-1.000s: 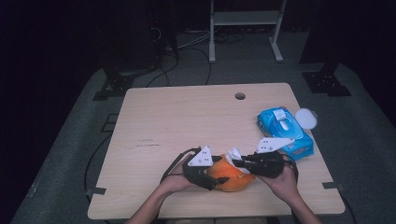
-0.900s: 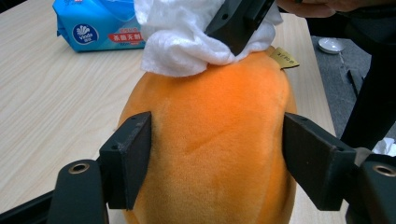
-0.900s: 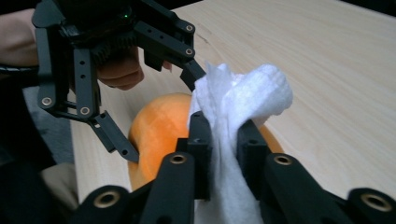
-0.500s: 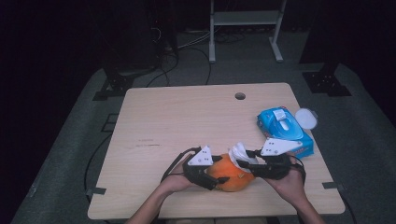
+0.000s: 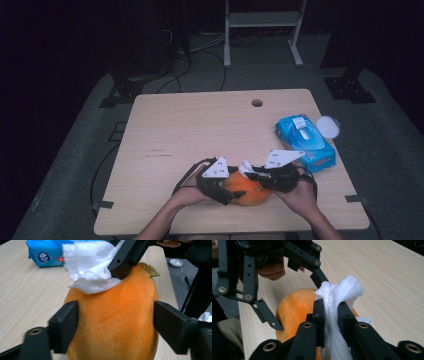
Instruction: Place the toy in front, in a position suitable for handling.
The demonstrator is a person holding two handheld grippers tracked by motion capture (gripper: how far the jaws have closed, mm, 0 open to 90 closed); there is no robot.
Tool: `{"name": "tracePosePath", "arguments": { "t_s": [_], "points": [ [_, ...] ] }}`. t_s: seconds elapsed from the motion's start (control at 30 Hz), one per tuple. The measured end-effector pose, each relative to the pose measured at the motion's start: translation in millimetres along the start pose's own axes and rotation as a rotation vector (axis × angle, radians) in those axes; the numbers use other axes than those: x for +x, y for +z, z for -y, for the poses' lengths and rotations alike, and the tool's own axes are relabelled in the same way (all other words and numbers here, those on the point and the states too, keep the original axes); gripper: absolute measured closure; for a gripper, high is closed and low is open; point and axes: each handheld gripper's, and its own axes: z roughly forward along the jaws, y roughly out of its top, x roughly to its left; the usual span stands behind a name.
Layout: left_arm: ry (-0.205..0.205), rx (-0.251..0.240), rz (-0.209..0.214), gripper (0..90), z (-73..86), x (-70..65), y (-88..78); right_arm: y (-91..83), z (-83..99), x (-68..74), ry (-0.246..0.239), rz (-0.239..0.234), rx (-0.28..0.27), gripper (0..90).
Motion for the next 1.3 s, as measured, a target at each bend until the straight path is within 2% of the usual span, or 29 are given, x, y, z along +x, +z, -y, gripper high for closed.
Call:
{"name": "tracePosePath", "arguments": {
  "t_s": [0.03,0.07,0.13,0.2,0.23,0.3,0.4,0.47,0.5,0.57,0.6,0.63,0.67,0.73,0.77,0.8,0.83,0.87,0.9,0.93,0.97,1.03,1.13,1.17,1.2,1.23,1.27,1.3],
  "points": [
    [-0.030,0.002,-0.011,13.7,-1.2,2.7,-1.5,-2.2,1.8,-2.2,0.023,-0.008,-0.008,80.2],
    [-0.030,0.002,-0.011,11.6,-1.2,2.7,-1.5,-2.2,1.8,-2.2,0.023,-0.008,-0.008,80.2],
    [-0.073,0.011,-0.010,10.5,1.0,6.6,-1.7,-4.7,4.1,-4.6,0.047,-0.022,-0.016,80.5],
    [-0.133,0.014,0.007,10.1,4.7,10.6,-0.6,-7.2,6.2,-7.3,0.064,-0.030,-0.024,81.1],
    [-0.188,0.025,0.027,10.6,7.9,15.2,0.9,-10.2,7.4,-10.4,0.072,-0.027,-0.023,81.7],
    [-0.199,0.015,0.042,16.8,10.3,16.5,-0.5,-12.3,7.6,-12.5,0.083,-0.026,-0.020,82.1],
    [-0.177,0.011,0.036,26.5,9.1,14.8,-1.8,-13.8,7.0,-14.3,0.091,-0.032,-0.019,82.3],
    [-0.152,0.010,0.027,27.5,4.2,11.0,-2.5,-14.7,3.1,-12.9,0.084,-0.038,-0.025,82.6],
    [-0.131,0.003,0.021,28.6,0.0,7.3,-2.2,-13.2,-4.7,-6.6,0.075,-0.068,-0.039,82.7],
    [-0.084,0.015,0.008,28.5,-6.0,1.4,-0.8,-11.8,-7.7,-3.9,0.067,-0.075,-0.040,82.7],
    [-0.066,0.022,0.002,27.9,-7.3,-0.9,0.0,-7.1,-14.4,2.3,0.026,-0.075,-0.026,82.6],
    [-0.061,0.022,-0.003,27.9,-7.1,-2.0,0.9,-7.1,-14.4,2.3,0.026,-0.075,-0.026,82.6],
    [-0.063,0.020,-0.003,26.8,-5.7,-2.0,1.2,-6.2,-15.1,2.9,0.020,-0.072,-0.017,82.7],
    [-0.102,0.001,0.013,17.4,0.4,4.0,1.8,-6.0,-9.8,-2.0,0.043,-0.080,-0.014,82.7],
    [-0.102,0.001,0.013,13.4,0.4,4.0,1.8,-6.8,-6.1,-4.2,0.061,-0.082,-0.016,82.7],
    [-0.118,0.002,0.012,13.4,1.5,5.9,2.5,-6.8,-6.1,-4.2,0.061,-0.082,-0.016,82.7],
    [-0.157,0.011,0.017,8.8,5.2,10.7,4.1,-9.5,-0.9,-7.6,0.083,-0.091,-0.029,82.7],
    [-0.157,0.011,0.017,8.9,5.2,10.7,4.1,-9.5,-0.9,-7.6,0.083,-0.091,-0.029,82.7],
    [-0.192,0.014,0.045,10.2,9.0,14.2,6.8,-12.7,2.5,-11.6,0.097,-0.090,-0.043,82.7],
    [-0.192,0.014,0.045,16.0,9.0,14.2,6.8,-12.7,2.5,-11.6,0.097,-0.090,-0.043,82.7],
    [-0.201,-0.011,0.056,21.2,10.4,13.4,6.7,-14.8,4.4,-14.8,0.107,-0.090,-0.045,82.7],
    [-0.198,-0.015,0.053,28.1,7.0,11.9,5.8,-17.2,4.5,-17.2,0.109,-0.086,-0.048,82.7],
    [-0.199,-0.021,0.036,30.7,2.9,8.5,4.6,-19.0,2.1,-16.0,0.105,-0.080,-0.047,82.8],
    [-0.180,-0.021,0.022,31.0,-2.3,4.0,3.9,-20.2,-2.5,-11.4,0.086,-0.080,-0.044,83.0],
    [-0.180,-0.021,0.022,31.2,-2.3,4.0,3.9,-20.2,-2.5,-11.4,0.086,-0.080,-0.044,83.0],
    [-0.153,-0.012,0.007,31.3,-8.5,-2.1,4.4,-18.0,-9.7,-4.0,0.062,-0.095,-0.041,83.0],
    [-0.153,-0.012,0.007,31.3,-8.5,-2.1,4.4,-18.0,-9.7,-4.0,0.062,-0.095,-0.041,83.0],
    [-0.117,0.007,-0.014,31.3,-13.3,-8.7,6.1,-11.5,-17.0,4.9,0.026,-0.111,-0.025,83.0]
  ]
}}
